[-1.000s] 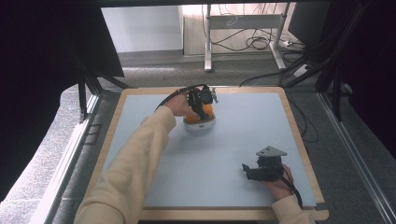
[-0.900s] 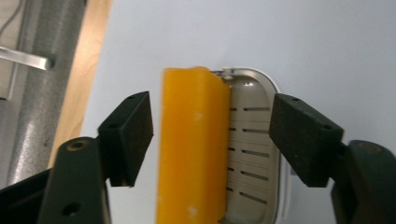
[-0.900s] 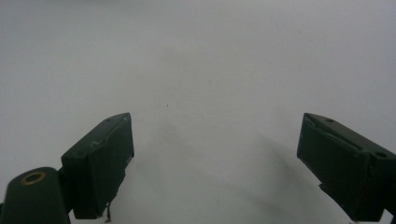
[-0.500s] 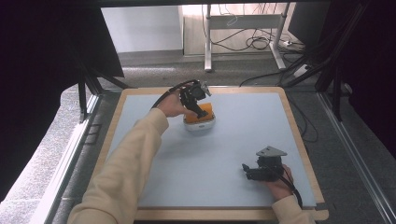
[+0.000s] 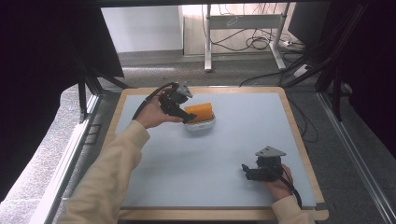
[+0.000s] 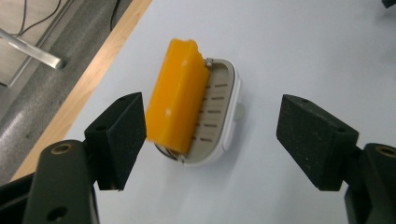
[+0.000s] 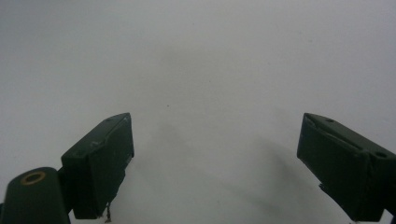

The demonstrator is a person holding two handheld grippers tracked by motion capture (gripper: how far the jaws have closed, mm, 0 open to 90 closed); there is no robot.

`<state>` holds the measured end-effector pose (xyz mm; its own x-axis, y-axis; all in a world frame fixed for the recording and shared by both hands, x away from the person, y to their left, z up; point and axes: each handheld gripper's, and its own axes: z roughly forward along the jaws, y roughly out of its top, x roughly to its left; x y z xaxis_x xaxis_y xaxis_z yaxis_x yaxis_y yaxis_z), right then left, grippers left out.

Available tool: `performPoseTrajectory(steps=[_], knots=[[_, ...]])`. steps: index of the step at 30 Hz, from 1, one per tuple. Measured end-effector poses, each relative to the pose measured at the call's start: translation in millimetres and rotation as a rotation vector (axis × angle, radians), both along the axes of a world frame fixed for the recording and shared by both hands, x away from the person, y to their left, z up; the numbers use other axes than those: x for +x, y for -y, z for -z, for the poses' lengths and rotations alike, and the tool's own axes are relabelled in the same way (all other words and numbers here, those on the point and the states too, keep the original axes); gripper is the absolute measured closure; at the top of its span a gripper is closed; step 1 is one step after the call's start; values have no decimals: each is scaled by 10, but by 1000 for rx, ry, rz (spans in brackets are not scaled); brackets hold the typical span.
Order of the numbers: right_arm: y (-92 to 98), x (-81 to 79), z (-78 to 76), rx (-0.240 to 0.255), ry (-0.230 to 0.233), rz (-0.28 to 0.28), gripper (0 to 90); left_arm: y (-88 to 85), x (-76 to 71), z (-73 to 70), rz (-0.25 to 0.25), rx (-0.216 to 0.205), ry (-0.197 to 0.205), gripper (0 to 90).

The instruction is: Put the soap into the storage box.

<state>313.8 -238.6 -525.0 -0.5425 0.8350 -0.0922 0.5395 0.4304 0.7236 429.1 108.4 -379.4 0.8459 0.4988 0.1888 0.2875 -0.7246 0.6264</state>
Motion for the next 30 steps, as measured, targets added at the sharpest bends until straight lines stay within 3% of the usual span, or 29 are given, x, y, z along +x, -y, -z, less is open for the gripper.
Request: performPoseTrajectory(steps=[9,15,23,30], knots=[[-4,-2,-8,-4,4,3,112,-288,-355,168,-83,-59,-38,242],[-13,-4,-6,-7,3,1,113,-479,-634,330,-95,-74,-47,240],[-22,-7,-5,-11,3,5,112,-719,-924,469,-139,-134,-58,226],[-23,-10,-5,-8,5,-1,113,-897,-1189,727,-193,-173,-64,209]])
